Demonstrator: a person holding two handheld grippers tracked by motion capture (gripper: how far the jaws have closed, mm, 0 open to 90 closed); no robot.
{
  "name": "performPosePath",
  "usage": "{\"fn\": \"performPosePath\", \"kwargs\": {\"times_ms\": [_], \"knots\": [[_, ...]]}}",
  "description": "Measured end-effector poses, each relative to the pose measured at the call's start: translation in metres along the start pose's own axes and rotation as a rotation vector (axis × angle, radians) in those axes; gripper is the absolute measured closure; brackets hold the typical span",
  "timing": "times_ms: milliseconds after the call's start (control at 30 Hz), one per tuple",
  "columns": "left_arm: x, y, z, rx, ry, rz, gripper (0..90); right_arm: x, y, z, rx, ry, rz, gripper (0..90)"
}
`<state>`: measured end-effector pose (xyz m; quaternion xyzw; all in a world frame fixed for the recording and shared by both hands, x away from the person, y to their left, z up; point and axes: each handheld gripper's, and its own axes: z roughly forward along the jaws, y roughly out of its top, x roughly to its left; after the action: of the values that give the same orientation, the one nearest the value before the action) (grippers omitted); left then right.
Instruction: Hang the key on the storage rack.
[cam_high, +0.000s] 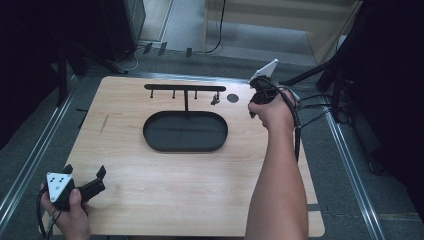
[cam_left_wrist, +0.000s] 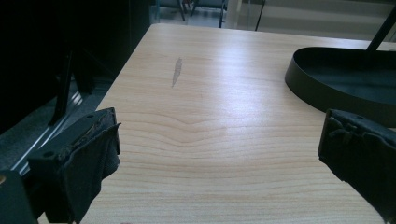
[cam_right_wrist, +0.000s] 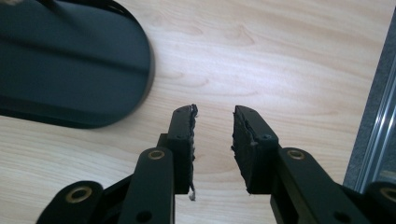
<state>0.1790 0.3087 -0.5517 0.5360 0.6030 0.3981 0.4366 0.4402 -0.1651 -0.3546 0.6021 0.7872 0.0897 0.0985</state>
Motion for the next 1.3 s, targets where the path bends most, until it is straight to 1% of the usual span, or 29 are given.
{"fn": "performPosePath", "kwargs": {"times_ms": [67,100,133,267,367,500,533,567,633,700,767,833,967,1033,1067,1100,1133,1200,1300], "knots": [[0.0,0.0,0.0,0.0,0.0,0.001,0.0,-0.008,-0.005,0.004,0.015,0.005,0.014,66.6],[0.0,0.0,0.0,-0.001,0.0,0.001,0.0,-0.015,-0.011,0.007,0.023,0.01,0.026,65.8],[0.0,0.0,0.0,-0.001,0.001,0.002,0.0,-0.015,-0.011,0.007,0.023,0.01,0.026,65.8],[-0.001,0.0,0.0,-0.002,0.003,0.001,0.0,-0.028,-0.02,0.014,0.029,0.01,0.044,61.9],[-0.001,0.0,0.0,-0.003,0.002,0.004,0.0,-0.037,-0.027,0.019,0.017,0.009,0.052,54.9],[-0.001,0.0,0.0,-0.002,0.003,0.007,0.0,-0.049,-0.035,0.026,0.006,0.019,0.074,47.7],[-0.001,0.0,0.0,-0.002,0.003,0.008,0.0,-0.052,-0.038,0.029,0.006,0.024,0.082,45.0],[-0.001,0.0,0.0,-0.002,0.002,0.008,0.0,-0.055,-0.04,0.031,0.009,0.032,0.084,44.2],[-0.001,0.0,0.0,0.0,0.004,0.008,0.0,-0.058,-0.044,0.034,0.017,0.046,0.071,43.4],[-0.001,0.0,0.0,-0.001,0.003,0.008,0.0,-0.061,-0.048,0.037,0.019,0.051,0.054,40.5],[-0.001,0.0,0.0,-0.001,0.005,0.009,0.0,-0.062,-0.052,0.04,0.014,0.035,0.029,37.0],[-0.001,0.0,0.0,0.0,0.005,0.011,0.0,-0.063,-0.058,0.042,-0.013,0.039,0.018,33.2],[-0.002,0.0,0.0,-0.001,0.007,0.01,0.0,-0.067,-0.074,0.047,-0.07,0.07,0.031,28.1],[-0.001,0.0,0.0,-0.001,0.005,0.008,0.0,-0.069,-0.081,0.049,-0.088,0.067,0.029,25.8],[-0.001,0.0,0.0,0.0,0.004,0.008,0.0,-0.07,-0.087,0.051,-0.106,0.065,0.023,23.7],[-0.001,0.0,0.0,-0.001,0.005,0.006,0.0,-0.071,-0.091,0.051,-0.118,0.07,0.026,22.0],[-0.001,0.0,0.0,-0.001,0.005,0.006,0.0,-0.073,-0.099,0.053,-0.139,0.082,0.034,18.9],[-0.002,0.0,0.0,-0.001,0.005,0.008,0.0,-0.075,-0.107,0.055,-0.168,0.083,0.042,17.1],[-0.002,0.0,0.0,-0.001,0.005,0.014,0.0,-0.08,-0.124,0.063,-0.21,0.104,0.051,16.2]]}}
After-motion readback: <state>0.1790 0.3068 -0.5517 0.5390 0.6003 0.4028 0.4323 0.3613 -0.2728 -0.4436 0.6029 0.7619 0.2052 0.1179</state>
